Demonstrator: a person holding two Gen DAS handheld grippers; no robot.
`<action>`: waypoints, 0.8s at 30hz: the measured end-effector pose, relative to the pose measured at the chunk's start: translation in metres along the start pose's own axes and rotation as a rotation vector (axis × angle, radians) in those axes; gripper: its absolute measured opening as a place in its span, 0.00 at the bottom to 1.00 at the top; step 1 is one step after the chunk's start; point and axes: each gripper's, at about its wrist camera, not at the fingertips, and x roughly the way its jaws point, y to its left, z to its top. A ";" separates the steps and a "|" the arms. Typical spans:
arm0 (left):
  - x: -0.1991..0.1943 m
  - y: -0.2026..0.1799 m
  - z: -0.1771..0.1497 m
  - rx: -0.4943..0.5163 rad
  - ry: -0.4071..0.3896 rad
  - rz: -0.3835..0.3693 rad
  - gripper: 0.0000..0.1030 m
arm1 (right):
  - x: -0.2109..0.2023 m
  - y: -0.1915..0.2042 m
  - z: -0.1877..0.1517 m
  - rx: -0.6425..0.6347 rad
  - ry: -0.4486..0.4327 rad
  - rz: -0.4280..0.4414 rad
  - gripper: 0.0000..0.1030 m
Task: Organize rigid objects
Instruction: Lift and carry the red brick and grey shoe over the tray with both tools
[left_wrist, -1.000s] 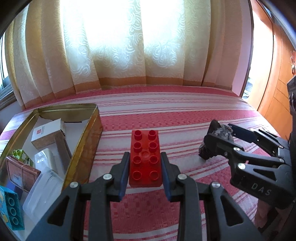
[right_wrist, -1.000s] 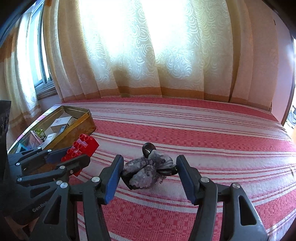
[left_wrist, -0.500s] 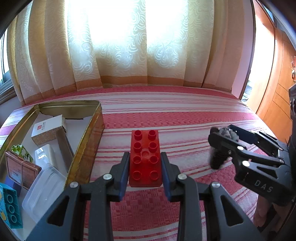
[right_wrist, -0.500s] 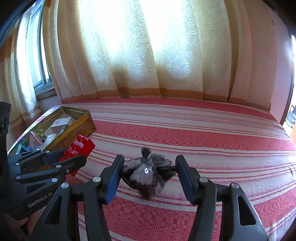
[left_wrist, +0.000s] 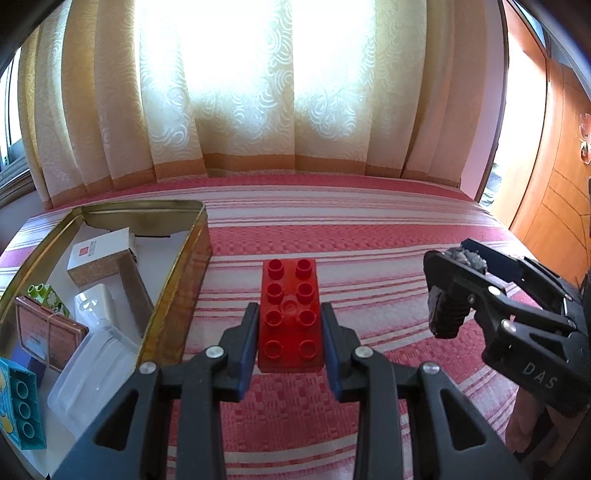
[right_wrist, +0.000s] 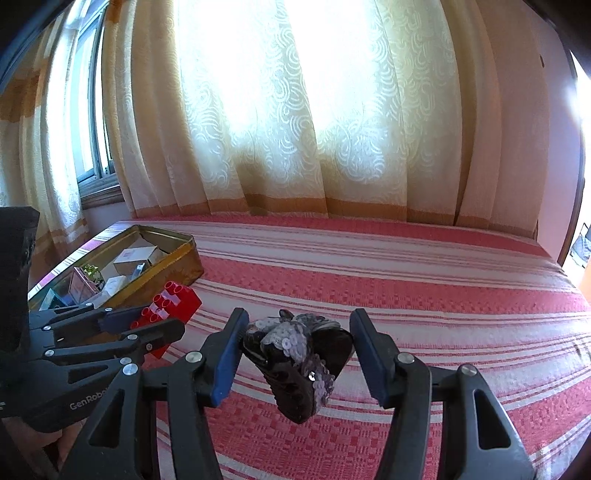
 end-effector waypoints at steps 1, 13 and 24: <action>-0.002 0.001 -0.001 -0.004 -0.004 -0.002 0.30 | -0.001 0.001 0.000 -0.004 -0.006 -0.001 0.57; -0.013 0.007 -0.006 -0.030 -0.033 -0.013 0.30 | -0.009 0.012 -0.002 -0.002 -0.042 0.021 0.58; -0.023 0.009 -0.010 -0.027 -0.061 -0.010 0.30 | -0.011 0.021 -0.003 0.003 -0.043 0.041 0.58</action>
